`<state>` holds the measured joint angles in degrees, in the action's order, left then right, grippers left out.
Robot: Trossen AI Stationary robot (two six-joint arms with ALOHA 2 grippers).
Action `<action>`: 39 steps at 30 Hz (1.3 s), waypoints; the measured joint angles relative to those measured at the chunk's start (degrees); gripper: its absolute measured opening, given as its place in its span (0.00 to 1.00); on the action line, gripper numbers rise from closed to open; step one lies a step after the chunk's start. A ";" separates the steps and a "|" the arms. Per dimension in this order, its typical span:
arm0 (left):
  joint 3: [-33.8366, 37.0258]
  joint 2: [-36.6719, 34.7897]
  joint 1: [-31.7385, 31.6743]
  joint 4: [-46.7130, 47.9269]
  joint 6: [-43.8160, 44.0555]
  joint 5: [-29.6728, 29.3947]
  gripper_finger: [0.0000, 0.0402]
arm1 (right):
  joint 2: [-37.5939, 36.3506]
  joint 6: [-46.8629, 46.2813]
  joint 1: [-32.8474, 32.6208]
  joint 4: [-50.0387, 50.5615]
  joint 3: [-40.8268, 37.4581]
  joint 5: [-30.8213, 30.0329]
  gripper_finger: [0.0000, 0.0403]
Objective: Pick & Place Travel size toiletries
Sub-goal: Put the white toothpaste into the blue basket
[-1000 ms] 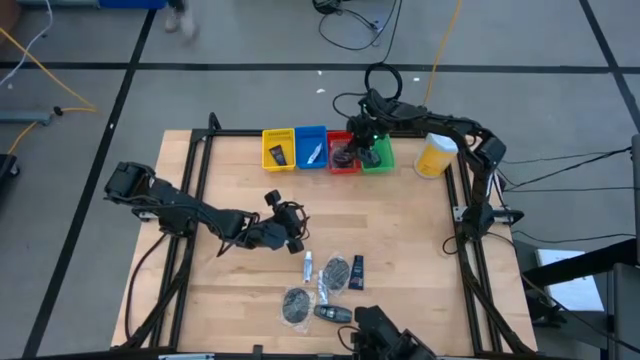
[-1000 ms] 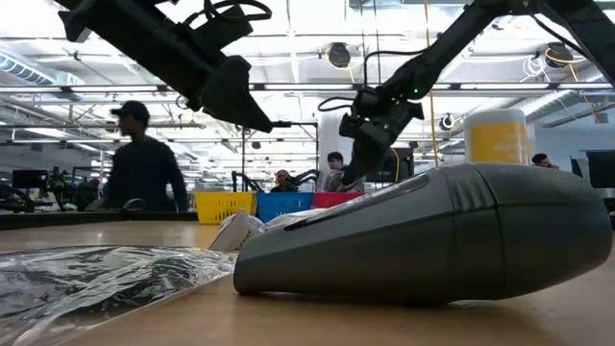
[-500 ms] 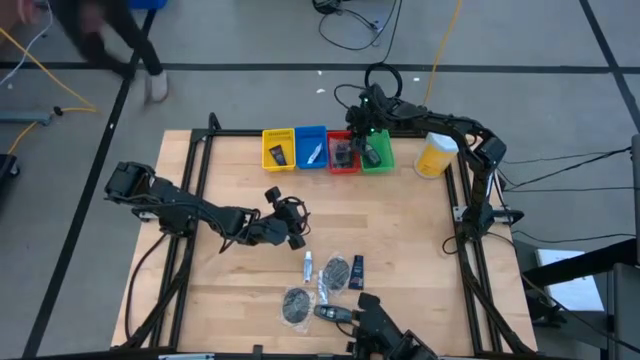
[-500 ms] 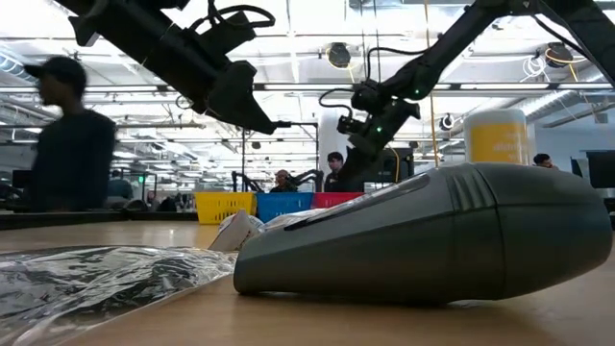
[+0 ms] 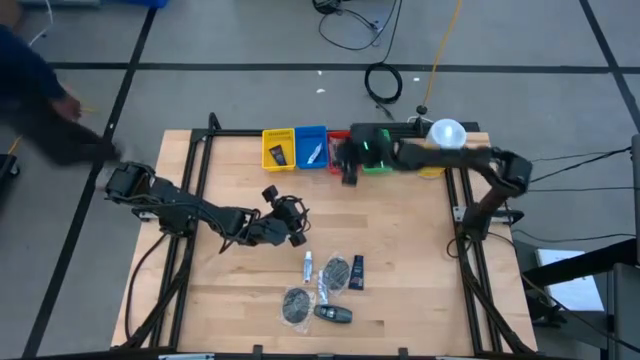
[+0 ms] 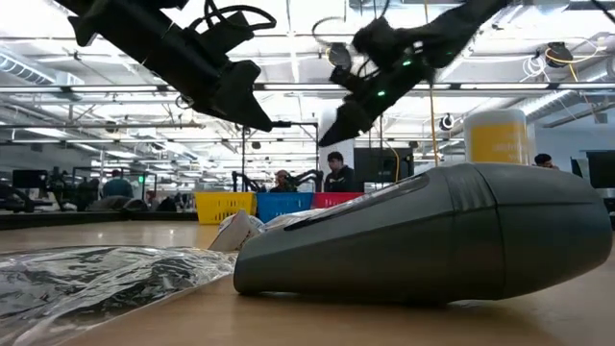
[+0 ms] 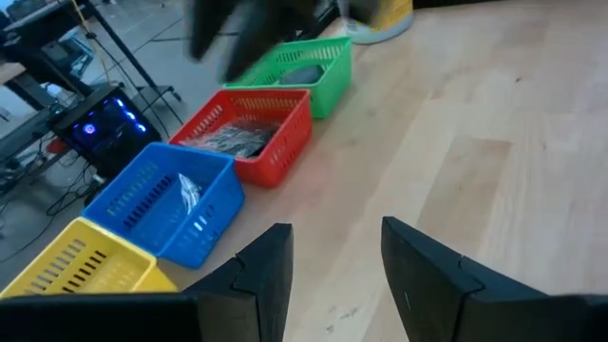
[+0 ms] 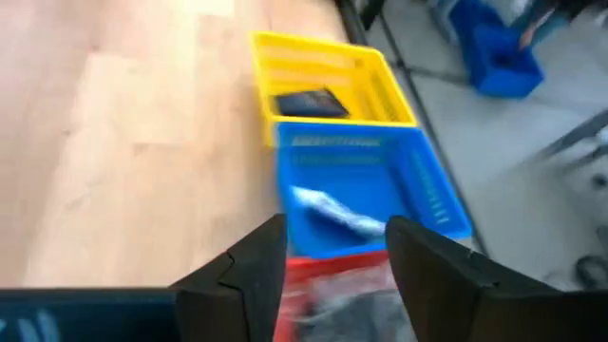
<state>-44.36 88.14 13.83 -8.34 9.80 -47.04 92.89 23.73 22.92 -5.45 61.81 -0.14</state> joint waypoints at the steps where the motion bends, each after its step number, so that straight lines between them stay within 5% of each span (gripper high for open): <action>1: 0.00 0.00 0.42 -0.01 -0.02 -0.06 0.40 | -1.82 -0.60 -2.71 -2.37 -3.23 -2.06 0.41; 11: -0.08 -0.70 8.33 0.89 -0.08 1.23 0.40 | -8.43 -12.75 -32.04 -21.33 -25.37 -22.51 0.30; 17: -3.53 -0.76 13.87 5.24 1.96 5.30 0.40 | -6.90 -23.74 -42.49 -20.88 -28.63 -23.89 0.26; 23: -6.01 -0.72 16.35 11.97 5.78 10.48 0.40 | -5.69 -32.98 -47.37 -23.06 -30.08 -23.82 0.24; 30: -6.10 -0.72 15.98 12.24 14.64 23.37 0.40 | -4.79 -36.08 -49.66 -28.48 -31.92 -23.81 0.24; 39: -6.08 -0.72 12.06 9.10 20.46 23.32 0.40 | -4.78 -34.39 -49.64 -31.43 -33.79 -23.84 0.24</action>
<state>-50.43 87.42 25.89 0.76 30.26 -23.73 88.12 -10.66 -26.72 -36.88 28.02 -23.98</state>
